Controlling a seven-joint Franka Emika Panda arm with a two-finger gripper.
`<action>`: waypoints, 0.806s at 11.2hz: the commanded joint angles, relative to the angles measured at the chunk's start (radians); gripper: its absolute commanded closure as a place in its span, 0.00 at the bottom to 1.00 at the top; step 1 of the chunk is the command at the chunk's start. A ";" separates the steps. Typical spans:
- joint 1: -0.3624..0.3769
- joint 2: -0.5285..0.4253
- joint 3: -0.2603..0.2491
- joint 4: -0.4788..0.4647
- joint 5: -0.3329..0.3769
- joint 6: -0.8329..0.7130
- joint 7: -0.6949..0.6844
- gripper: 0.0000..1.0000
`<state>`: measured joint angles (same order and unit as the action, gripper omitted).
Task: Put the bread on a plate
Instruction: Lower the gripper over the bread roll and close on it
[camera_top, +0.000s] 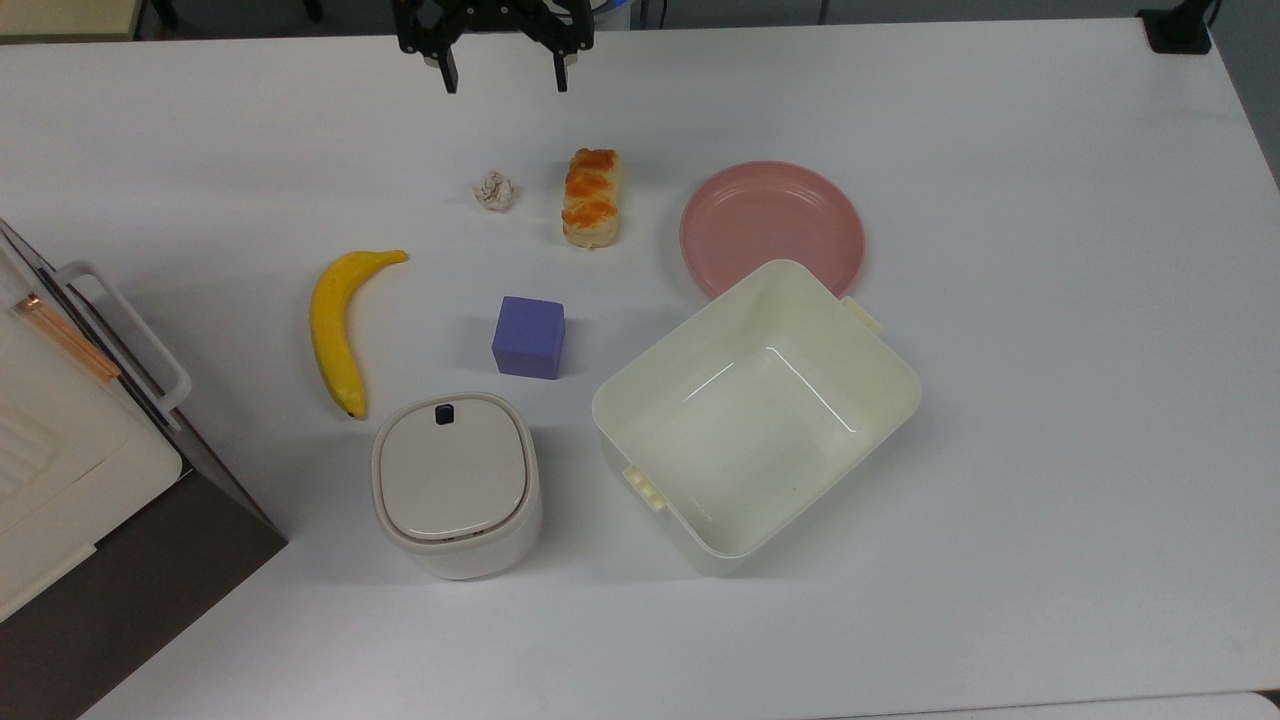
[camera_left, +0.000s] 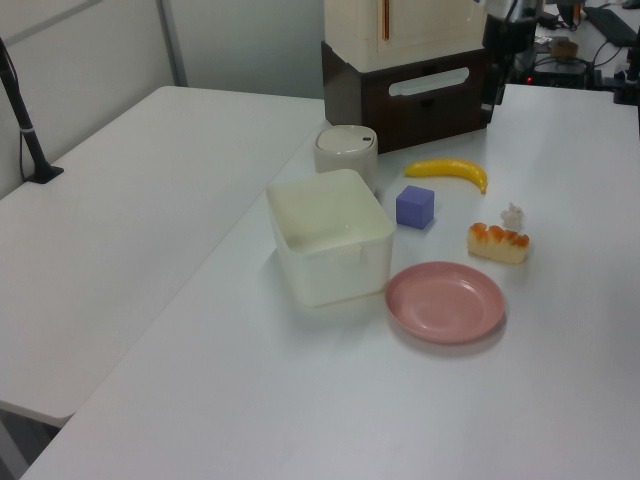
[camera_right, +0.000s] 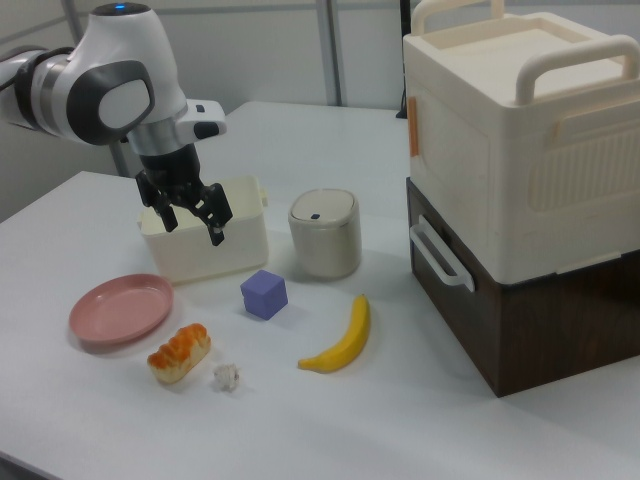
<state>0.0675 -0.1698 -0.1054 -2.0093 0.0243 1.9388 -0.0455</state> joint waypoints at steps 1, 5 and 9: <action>0.035 -0.045 -0.010 -0.068 -0.035 0.034 -0.016 0.00; 0.084 -0.042 -0.011 -0.127 -0.053 0.115 0.033 0.00; 0.136 -0.054 -0.008 -0.287 -0.055 0.290 0.093 0.00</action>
<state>0.1718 -0.1778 -0.1045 -2.1925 -0.0108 2.1453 0.0018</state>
